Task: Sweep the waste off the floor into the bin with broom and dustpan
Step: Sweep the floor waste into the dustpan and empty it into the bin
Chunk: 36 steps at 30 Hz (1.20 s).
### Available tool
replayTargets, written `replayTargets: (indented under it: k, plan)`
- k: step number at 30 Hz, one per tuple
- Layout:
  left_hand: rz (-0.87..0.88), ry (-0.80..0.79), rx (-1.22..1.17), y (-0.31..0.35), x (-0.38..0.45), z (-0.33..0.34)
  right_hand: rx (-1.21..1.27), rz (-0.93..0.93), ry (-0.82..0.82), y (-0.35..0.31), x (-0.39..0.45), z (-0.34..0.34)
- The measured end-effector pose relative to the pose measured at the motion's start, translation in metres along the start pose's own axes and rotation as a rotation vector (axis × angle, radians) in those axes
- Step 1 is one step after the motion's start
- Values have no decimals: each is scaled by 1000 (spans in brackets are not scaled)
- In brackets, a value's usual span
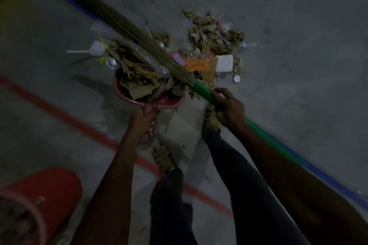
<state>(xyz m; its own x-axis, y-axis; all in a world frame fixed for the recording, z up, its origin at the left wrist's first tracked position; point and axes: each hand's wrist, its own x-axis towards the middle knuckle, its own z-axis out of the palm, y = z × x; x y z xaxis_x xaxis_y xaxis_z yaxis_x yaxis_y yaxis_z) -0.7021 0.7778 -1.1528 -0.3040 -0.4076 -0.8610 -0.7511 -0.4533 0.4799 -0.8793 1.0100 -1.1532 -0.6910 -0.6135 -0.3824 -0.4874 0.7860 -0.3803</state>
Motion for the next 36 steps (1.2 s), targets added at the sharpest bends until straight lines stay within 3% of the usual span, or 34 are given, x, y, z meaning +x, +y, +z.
replayTargets:
  k: [10,18,25,36]
  plan:
    - [213,9,-121,27,-208,-94,111,-116,213,-136,-144,-115]
    - [331,51,-324,-3,-331,-139,52,-348,362,-199,-221,-166]
    - [294,191,-415,-49,-402,-135,-33,-585,310,-203,-245,-183]
    - [242,439,-676,-110,-485,-65,71,-893,142,-189,-263,-201]
